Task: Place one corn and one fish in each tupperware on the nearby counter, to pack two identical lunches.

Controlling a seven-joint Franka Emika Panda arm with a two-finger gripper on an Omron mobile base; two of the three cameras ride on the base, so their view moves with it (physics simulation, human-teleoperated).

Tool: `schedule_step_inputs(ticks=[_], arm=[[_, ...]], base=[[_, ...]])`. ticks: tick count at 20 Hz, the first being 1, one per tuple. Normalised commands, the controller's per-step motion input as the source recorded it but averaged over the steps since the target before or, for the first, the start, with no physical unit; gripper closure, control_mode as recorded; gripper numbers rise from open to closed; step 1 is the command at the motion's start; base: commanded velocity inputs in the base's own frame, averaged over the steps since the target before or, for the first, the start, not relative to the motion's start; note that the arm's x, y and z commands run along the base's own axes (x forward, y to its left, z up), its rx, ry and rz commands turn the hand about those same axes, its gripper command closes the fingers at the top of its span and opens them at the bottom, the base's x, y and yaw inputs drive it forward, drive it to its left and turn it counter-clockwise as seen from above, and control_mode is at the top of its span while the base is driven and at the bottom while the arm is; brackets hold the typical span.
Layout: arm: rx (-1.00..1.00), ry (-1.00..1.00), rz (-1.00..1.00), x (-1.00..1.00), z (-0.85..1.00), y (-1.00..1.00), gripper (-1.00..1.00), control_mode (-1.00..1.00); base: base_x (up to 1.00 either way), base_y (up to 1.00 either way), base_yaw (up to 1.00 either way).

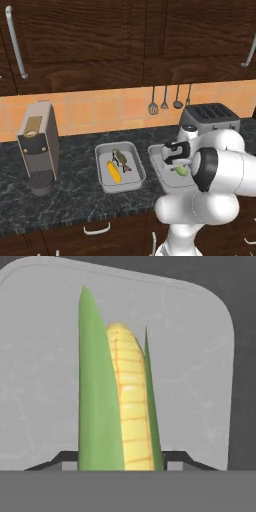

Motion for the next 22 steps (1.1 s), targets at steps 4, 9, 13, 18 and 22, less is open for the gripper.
schedule_step_inputs(ticks=[4, 9, 13, 18, 22], arm=[[0.0, -0.01, 0.0, 0.03, -0.13, -0.03, -1.0, -1.0], [0.0, -0.19, 0.0, -0.01, 0.23, 0.0, -1.0, -1.0], [0.01, -0.13, 0.0, -0.13, 0.34, 0.02, -1.0, -1.0], [0.03, -0.13, 0.0, -0.35, 0.66, 0.04, -1.0, -1.0], [0.0, -0.11, 0.0, -0.57, 0.73, 0.01, -1.0, -1.0]], base=[[0.0, 0.0, 0.0], [0.0, 0.0, 0.0], [0.0, 0.0, 0.0], [0.0, 0.0, 0.0], [0.0, 0.0, 0.0]])
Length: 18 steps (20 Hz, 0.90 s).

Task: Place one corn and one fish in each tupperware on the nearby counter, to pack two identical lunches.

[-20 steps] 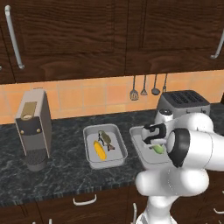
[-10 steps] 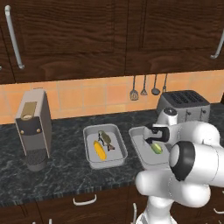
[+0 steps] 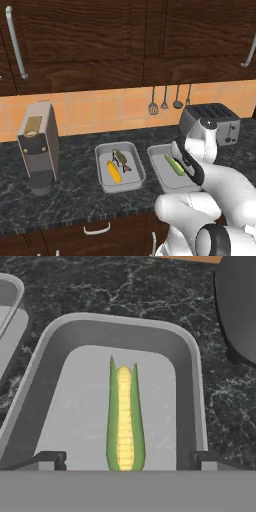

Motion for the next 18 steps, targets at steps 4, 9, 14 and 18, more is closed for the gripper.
schedule_step_inputs(ticks=[4, 9, 14, 18], arm=[[0.0, -0.09, 0.0, -0.74, 0.9, 0.0, -1.0, -1.0], [0.01, 0.02, -0.01, -0.73, 0.75, 0.08, -1.0, -1.0], [0.0, 0.03, 0.0, -0.65, 0.66, 0.11, -1.0, -1.0], [0.0, 0.0, 0.0, -0.61, 0.67, 0.09, -1.0, -1.0]], base=[[0.0, 0.0, 0.0], [0.0, 0.0, 0.0], [0.0, 0.0, 0.0], [0.0, 0.0, 0.0]])
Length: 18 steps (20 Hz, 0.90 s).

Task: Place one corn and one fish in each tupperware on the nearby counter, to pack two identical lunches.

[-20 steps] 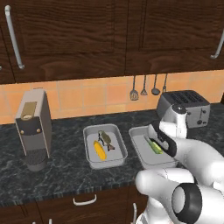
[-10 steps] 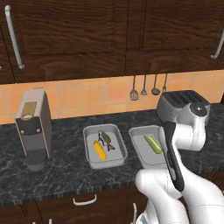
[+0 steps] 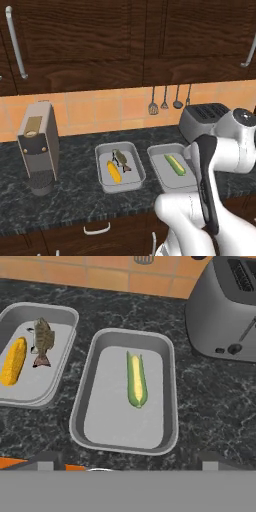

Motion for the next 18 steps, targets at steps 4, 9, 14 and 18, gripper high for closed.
schedule_step_inputs(ticks=[4, 9, 14, 18], arm=[[0.0, -0.09, 0.0, -0.55, 0.61, 0.2, -1.0, -1.0], [-0.02, -0.12, 0.0, -0.25, 0.52, 0.21, -1.0, -1.0], [0.0, -0.08, 0.0, -0.37, 0.51, 0.04, -1.0, -1.0], [0.0, -0.15, 0.0, -0.61, 0.82, 0.0, -1.0, -1.0]], base=[[0.0, 0.0, 0.0], [0.0, 0.0, 0.0], [0.0, 0.0, 0.0], [0.0, 0.0, 0.0]])
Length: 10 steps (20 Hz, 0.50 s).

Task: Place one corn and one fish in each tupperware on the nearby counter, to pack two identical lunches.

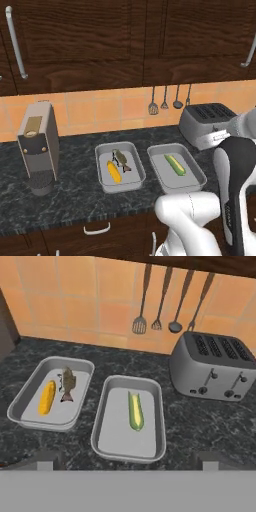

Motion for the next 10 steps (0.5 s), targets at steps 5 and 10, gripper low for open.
schedule_step_inputs(ticks=[5, 10], arm=[[0.0, -0.08, 0.0, -0.44, 0.46, 0.21, -1.0, -1.0], [0.0, 0.0, 0.0, 0.0, 0.0, 0.0, -1.0, 1.0]], base=[[0.0, 0.0, 0.0], [-0.99, -0.01, 0.0]])
